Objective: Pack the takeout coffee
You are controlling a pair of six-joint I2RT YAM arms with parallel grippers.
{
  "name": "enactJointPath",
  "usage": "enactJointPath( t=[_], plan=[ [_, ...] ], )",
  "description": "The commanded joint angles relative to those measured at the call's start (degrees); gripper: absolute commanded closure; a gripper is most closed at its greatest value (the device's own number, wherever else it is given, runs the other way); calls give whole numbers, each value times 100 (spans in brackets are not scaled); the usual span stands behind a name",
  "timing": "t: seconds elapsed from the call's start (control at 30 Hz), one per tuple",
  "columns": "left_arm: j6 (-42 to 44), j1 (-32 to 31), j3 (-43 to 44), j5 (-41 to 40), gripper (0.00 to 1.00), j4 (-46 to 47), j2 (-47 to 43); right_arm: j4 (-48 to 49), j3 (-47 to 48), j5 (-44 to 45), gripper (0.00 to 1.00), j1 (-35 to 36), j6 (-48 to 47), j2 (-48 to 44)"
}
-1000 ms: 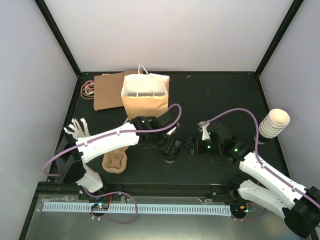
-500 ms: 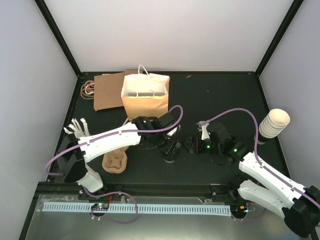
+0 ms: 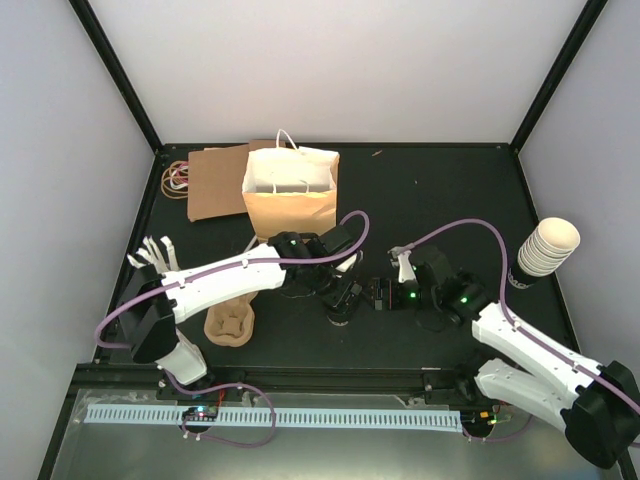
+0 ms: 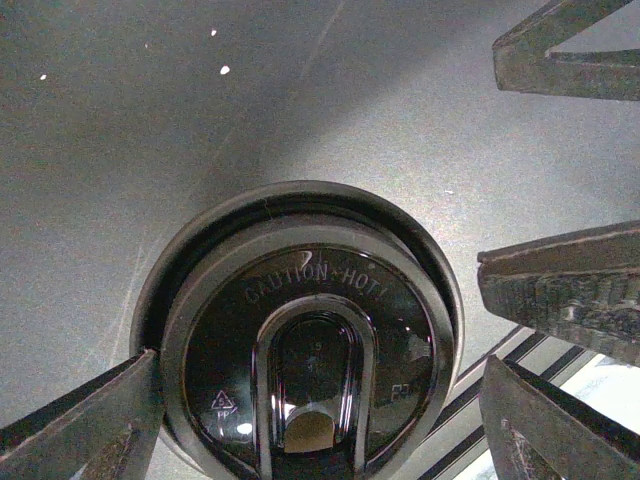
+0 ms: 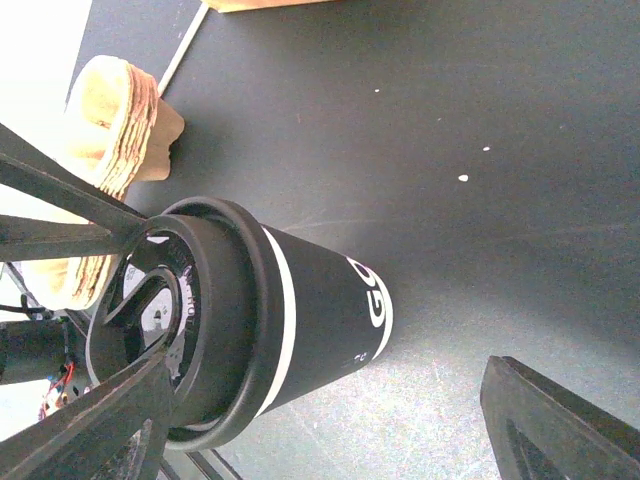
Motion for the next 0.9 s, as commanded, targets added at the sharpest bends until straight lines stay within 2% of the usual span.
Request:
enactJointPath(
  t=[0.0,0.2,0.5,0.67,0.87],
  plan=[
    [-22,25,229,80,12,-96,114,277,-77,-213,14,-29,82,22],
    [-49,25,294,16,17,-161,131,244,-61,-291,15,-32,114,72],
    [-48,12,331,-179,20,-328,228,396,-455,-74,27,-34,558,-191],
    [-45,1,332,-251,9,-348,202,517,-604,-139,28,-27,636,-286],
    [3,-25,433,-301,10,-388,229,650,-578,-385,29,-32,593,-50]
  ],
)
